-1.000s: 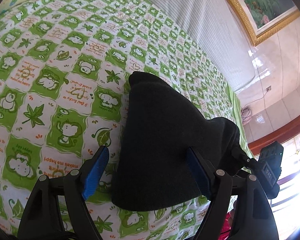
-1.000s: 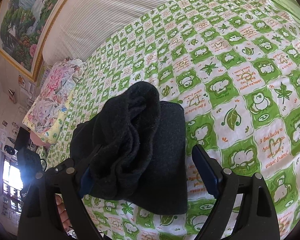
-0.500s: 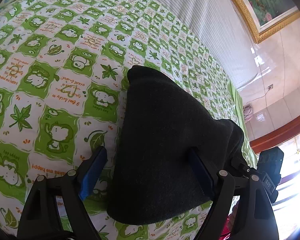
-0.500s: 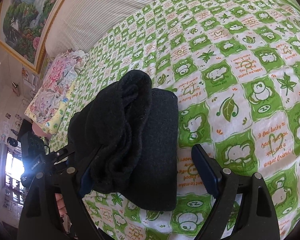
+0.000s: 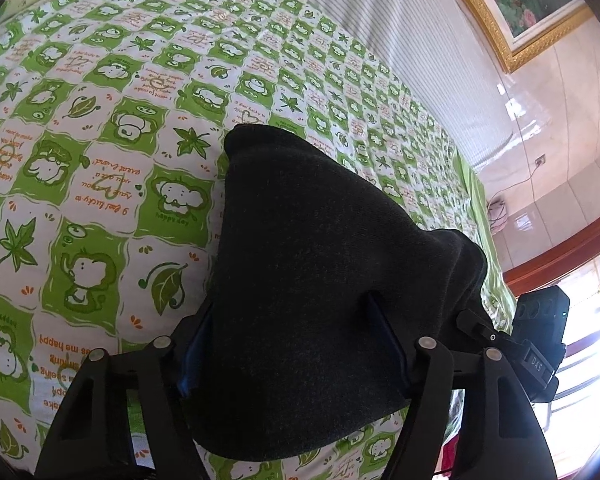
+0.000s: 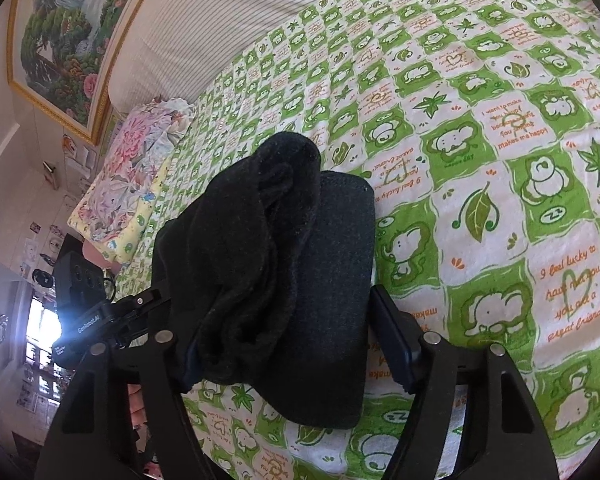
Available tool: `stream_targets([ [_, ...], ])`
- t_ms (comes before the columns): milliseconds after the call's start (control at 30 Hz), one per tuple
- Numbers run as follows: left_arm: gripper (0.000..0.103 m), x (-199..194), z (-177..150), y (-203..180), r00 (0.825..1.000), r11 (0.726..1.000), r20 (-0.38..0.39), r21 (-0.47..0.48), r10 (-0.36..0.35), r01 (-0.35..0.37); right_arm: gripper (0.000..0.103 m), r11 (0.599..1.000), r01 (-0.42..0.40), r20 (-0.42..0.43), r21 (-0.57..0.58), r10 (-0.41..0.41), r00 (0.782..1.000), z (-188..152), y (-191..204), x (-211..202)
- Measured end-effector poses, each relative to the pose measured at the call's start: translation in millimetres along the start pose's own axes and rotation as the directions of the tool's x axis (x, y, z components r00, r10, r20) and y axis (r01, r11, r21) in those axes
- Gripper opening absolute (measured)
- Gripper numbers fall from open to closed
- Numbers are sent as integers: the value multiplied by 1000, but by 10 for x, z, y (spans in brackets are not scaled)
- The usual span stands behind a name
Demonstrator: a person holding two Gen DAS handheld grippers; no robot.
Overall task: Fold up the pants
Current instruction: 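Grasp the folded end of the bundle with both grippers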
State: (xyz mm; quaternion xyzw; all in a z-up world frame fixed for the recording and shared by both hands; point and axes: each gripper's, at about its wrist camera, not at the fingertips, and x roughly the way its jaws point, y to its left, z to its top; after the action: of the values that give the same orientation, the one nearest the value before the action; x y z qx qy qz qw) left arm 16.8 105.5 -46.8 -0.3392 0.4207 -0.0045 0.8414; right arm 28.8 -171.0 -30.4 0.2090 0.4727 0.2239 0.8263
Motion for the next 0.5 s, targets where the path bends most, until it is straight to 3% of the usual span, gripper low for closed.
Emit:
stream_targets([
  [500, 40, -172, -81, -185, 997, 997, 36, 45, 65, -67, 61, 999, 19, 26, -29, -19, 999, -56, 109, -58],
])
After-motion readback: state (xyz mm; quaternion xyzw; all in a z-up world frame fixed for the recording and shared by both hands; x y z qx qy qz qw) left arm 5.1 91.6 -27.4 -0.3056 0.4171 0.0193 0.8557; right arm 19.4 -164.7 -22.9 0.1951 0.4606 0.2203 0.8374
